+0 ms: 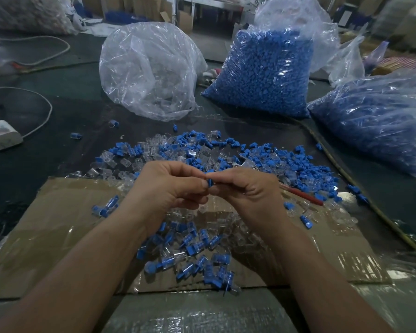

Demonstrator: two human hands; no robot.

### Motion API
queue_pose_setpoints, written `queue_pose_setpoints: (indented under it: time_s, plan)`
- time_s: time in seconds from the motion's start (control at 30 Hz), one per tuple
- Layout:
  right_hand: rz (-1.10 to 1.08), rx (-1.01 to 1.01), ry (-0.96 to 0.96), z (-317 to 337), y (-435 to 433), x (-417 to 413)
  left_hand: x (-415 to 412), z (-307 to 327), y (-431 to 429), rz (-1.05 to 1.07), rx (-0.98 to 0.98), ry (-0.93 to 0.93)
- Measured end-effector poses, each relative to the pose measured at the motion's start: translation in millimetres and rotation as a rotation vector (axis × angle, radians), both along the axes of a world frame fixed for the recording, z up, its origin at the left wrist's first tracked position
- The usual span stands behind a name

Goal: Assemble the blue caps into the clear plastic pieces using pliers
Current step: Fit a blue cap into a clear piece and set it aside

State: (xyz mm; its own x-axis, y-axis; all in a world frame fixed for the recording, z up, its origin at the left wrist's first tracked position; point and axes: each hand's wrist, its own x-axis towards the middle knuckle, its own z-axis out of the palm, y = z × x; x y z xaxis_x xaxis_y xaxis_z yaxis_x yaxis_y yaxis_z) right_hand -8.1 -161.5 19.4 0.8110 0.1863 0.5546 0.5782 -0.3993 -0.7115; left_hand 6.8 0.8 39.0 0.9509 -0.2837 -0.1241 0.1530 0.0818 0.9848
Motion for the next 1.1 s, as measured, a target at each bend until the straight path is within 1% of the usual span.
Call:
queue_pose_setpoints:
  time_s: [0.13, 0.27, 0.4, 0.63, 0.8, 0.9, 0.97, 1.03, 1.1]
  plan:
    - [-0.018, -0.071, -0.042, -1.2, -0.6, 1.0, -0.7, 0.7, -0.8, 0.023, -0.001, 0.008]
    - [-0.018, -0.082, -0.057, -0.4, -1.2, 1.3, -1.7, 1.2, -1.7, 0.037, -0.004, 0.018]
    - [-0.027, -0.084, -0.119, 1.2, -0.5, 0.1, -3.3, 2.3, -3.1, 0.024, -0.039, 0.070]
    - [-0.013, -0.100, -0.146, 0.5, -0.7, -0.5, -2.8, 3.3, -3.3, 0.033, 0.028, 0.026]
    - [-0.006, -0.105, -0.118, 0.7, -0.9, 0.1, -2.7, 3.8, -3.3, 0.023, 0.046, 0.008]
    - [-0.017, -0.180, -0.071, 3.2, -1.4, -1.1, -3.3, 4.0, -3.7, 0.025, 0.058, -0.005]
    - [-0.070, -0.186, 0.080, 10.4, -6.4, -1.6, -4.2, 4.2, -4.5, 0.025, 0.057, -0.021]
    - [-0.209, -0.129, 0.212, 17.7, -18.0, -1.2, -4.6, 4.1, -4.9, 0.031, 0.050, -0.033]
    - [-0.403, -0.135, 0.238, 22.7, -35.8, 1.9, -4.7, 4.0, -5.2, 0.035, 0.038, -0.037]
